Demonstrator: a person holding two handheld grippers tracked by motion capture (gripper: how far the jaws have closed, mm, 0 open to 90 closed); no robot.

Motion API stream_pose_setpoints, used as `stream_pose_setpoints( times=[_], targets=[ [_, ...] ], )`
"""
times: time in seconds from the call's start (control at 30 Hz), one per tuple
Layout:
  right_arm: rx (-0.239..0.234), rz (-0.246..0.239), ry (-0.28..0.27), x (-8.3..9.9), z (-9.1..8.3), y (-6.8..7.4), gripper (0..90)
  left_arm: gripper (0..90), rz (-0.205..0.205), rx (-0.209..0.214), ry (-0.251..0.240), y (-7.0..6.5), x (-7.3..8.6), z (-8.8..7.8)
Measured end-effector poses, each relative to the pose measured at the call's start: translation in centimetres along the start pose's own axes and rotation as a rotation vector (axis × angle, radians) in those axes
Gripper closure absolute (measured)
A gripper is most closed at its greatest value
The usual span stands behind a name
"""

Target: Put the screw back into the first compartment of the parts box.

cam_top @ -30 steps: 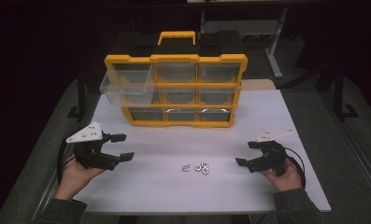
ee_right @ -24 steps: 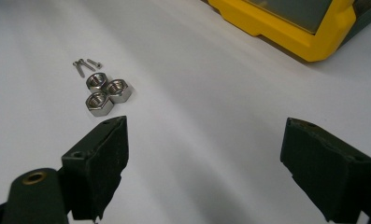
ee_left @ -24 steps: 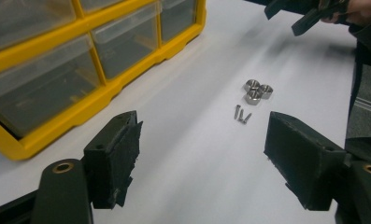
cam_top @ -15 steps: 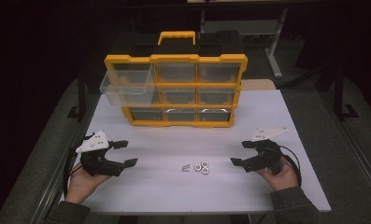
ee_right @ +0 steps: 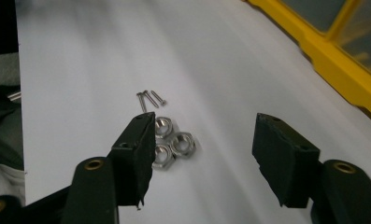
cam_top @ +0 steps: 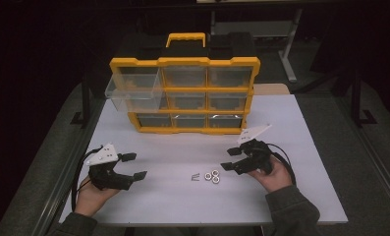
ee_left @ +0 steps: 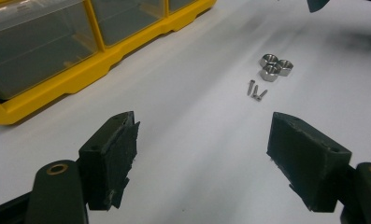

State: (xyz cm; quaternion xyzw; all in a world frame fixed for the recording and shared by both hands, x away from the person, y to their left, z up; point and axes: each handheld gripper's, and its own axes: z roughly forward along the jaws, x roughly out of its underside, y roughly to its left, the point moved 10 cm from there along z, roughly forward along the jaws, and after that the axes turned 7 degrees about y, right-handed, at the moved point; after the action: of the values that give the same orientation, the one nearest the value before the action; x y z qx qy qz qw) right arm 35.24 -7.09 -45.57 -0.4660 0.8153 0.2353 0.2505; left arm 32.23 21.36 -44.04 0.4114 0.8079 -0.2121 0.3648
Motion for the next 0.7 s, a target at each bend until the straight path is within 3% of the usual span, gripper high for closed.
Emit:
stream_pose_setpoints(
  times=[0.2,0.33,0.63,0.7],
  targets=[
    [-0.063,-0.081,0.076,-2.1,3.0,1.2,51.1,23.7,0.017,0.012,-0.009,-0.3,-0.1,0.1],
    [-0.078,-0.141,0.112,-3.1,4.7,1.6,54.8,23.7,0.008,0.025,-0.013,-0.4,-0.1,0.1],
    [-0.145,-0.210,0.186,-3.3,7.8,3.8,65.2,23.2,0.009,0.027,-0.015,-0.2,0.0,-0.1],
    [-0.137,-0.225,0.202,-3.1,8.3,3.9,66.9,23.2,0.008,0.029,-0.016,-0.3,0.0,-0.1]
  ],
)
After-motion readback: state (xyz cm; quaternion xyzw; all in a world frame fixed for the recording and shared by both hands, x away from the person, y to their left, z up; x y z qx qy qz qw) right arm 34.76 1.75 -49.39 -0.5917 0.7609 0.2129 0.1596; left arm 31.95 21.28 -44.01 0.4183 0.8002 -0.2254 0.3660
